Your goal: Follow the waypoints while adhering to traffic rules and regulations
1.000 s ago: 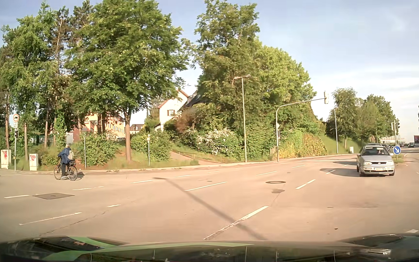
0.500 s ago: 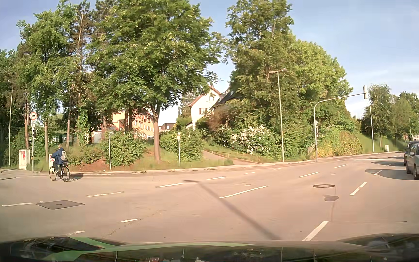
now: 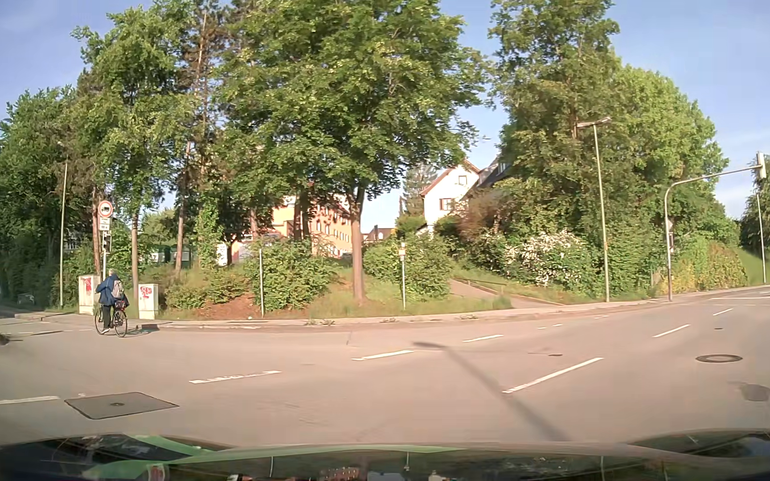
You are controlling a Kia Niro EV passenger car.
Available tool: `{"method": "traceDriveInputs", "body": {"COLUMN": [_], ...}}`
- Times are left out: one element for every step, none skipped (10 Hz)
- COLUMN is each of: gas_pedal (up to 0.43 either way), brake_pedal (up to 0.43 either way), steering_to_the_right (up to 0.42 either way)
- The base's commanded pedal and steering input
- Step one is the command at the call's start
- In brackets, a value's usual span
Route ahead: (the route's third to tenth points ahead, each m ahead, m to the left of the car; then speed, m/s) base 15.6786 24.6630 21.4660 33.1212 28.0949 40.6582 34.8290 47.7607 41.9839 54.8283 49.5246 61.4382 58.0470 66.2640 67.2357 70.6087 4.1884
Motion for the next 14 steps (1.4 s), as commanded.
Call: {"method": "traceDriveInputs", "body": {"gas_pedal": [0.189,0.177,0.177,0.150,0.079,0.059,0.039,0.039,0.039,0.039,0.047,0.047,0.047,0.047], "brake_pedal": [0.000,0.000,0.000,0.000,0.000,0.000,0.000,0.000,0.000,0.000,0.000,0.000,0.000,0.000], "steering_to_the_right": [-0.309,-0.309,-0.309,-0.309,-0.309,-0.310,-0.310,-0.313,-0.318,-0.320,-0.321,-0.323,-0.327,-0.329]}}
